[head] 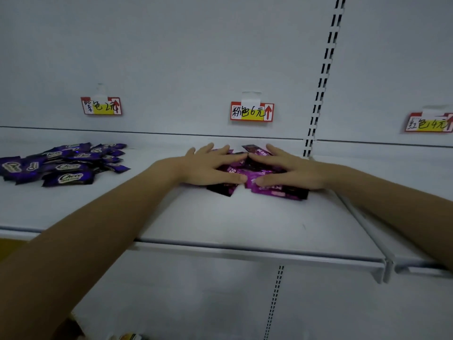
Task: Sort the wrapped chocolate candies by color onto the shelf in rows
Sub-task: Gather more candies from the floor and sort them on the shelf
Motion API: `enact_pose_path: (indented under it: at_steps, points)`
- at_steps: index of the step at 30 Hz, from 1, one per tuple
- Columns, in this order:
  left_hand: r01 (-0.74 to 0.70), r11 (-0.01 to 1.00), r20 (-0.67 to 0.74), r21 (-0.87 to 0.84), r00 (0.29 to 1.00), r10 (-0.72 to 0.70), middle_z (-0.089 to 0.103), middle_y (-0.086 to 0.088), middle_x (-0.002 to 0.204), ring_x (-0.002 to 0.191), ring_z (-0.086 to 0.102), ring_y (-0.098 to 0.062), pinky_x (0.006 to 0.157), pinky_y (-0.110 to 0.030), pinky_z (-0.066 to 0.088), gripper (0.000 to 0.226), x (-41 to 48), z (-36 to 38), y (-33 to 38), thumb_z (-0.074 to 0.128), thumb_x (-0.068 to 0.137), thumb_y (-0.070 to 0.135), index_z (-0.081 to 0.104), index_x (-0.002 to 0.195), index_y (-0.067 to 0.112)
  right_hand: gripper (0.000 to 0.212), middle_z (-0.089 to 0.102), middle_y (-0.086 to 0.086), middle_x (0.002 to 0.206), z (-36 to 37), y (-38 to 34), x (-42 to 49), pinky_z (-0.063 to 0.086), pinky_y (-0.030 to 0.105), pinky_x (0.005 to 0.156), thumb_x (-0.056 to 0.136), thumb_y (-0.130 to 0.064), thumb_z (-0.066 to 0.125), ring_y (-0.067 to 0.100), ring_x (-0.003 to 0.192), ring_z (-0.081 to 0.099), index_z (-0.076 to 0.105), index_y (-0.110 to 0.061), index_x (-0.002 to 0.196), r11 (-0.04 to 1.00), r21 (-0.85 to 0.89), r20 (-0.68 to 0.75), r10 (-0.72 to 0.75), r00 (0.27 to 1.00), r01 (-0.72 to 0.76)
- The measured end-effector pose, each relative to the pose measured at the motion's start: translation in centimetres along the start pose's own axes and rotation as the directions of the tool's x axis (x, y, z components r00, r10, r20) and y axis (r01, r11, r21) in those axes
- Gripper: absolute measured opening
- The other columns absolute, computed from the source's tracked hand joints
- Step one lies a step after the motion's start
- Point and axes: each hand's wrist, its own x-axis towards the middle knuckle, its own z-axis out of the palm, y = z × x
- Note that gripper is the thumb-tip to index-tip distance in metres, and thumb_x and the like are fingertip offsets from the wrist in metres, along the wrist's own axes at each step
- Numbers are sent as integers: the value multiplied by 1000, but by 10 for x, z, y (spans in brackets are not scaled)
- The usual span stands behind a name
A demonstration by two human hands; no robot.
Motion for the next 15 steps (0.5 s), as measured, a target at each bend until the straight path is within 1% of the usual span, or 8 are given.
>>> enact_pose_path:
  at_steps: [1, 2, 4, 6, 8, 9, 13, 15]
  points:
    - [0, 999, -51, -36, 999, -2, -1, 9, 161, 148, -4, -22, 116, -55, -3, 79, 2, -3, 1, 25, 69, 87, 7, 141, 61, 78, -12, -14, 158, -4, -1, 0, 4, 44, 119, 61, -84, 50, 17, 147, -3, 18, -69, 132, 999, 48, -46, 12, 999, -9]
    - [-15, 995, -139, -97, 990, 1, 0, 8, 161, 148, -1, -22, 116, -56, 0, 82, 3, -8, 1, 23, 67, 88, 10, 143, 58, 78, -12, -15, 158, -9, -1, 1, 5, 44, 117, 65, -81, 50, 15, 147, -3, 20, -67, 135, 996, 93, -101, 7, 995, 2]
    - [-47, 985, -357, -165, 934, -15, 9, 5, 160, 147, 11, -20, 116, -57, 9, 86, 4, -21, -5, 22, 67, 86, 21, 145, 49, 76, -4, -13, 159, -21, -4, -4, 5, 42, 116, 72, -75, 48, 12, 147, 0, 21, -57, 141, 995, 93, -233, -4, 972, 27]
    - [-53, 996, -506, -67, 863, 12, 26, 1, 156, 142, 27, -23, 112, -55, 23, 76, 3, -30, -4, 32, 80, 76, 35, 144, 35, 72, 10, -10, 159, -28, -5, -20, 7, 35, 117, 80, -70, 47, 11, 146, 9, 24, -47, 145, 1000, 11, -350, -13, 937, 18]
    - [-66, 997, -603, 46, 794, 81, 43, -4, 147, 132, 41, -27, 106, -50, 35, 56, -3, -34, 4, 46, 91, 56, 46, 137, 24, 66, 24, -11, 156, -26, -3, -43, 14, 22, 108, 86, -63, 45, 10, 143, 21, 28, -39, 146, 999, -40, -450, -5, 893, -15]
    - [-83, 994, -640, 76, 760, 112, 47, -4, 143, 129, 44, -27, 103, -48, 38, 51, -8, -36, 10, 49, 92, 49, 48, 136, 23, 64, 30, -11, 153, -21, -2, -57, 18, 20, 105, 88, -61, 44, 10, 140, 27, 29, -37, 146, 997, -71, -494, -4, 870, -36]
    - [-102, 986, -760, 132, 628, 167, 53, -4, 135, 122, 50, -28, 94, -44, 42, 44, -51, -30, 45, 46, 95, 42, 49, 135, 23, 59, 41, -4, 149, 11, -8, -116, 30, 32, 109, 94, -57, 37, 15, 136, 38, 31, -31, 146, 976, -174, -626, -5, 780, -133]
    - [-139, 987, -803, 75, 578, 142, 53, -4, 134, 120, 51, -27, 92, -42, 41, 43, -75, -9, 63, 45, 95, 41, 49, 135, 23, 59, 44, 3, 147, 37, -15, -141, 30, 36, 109, 96, -54, 36, 22, 134, 41, 35, -22, 145, 956, -242, -705, -56, 707, -165]
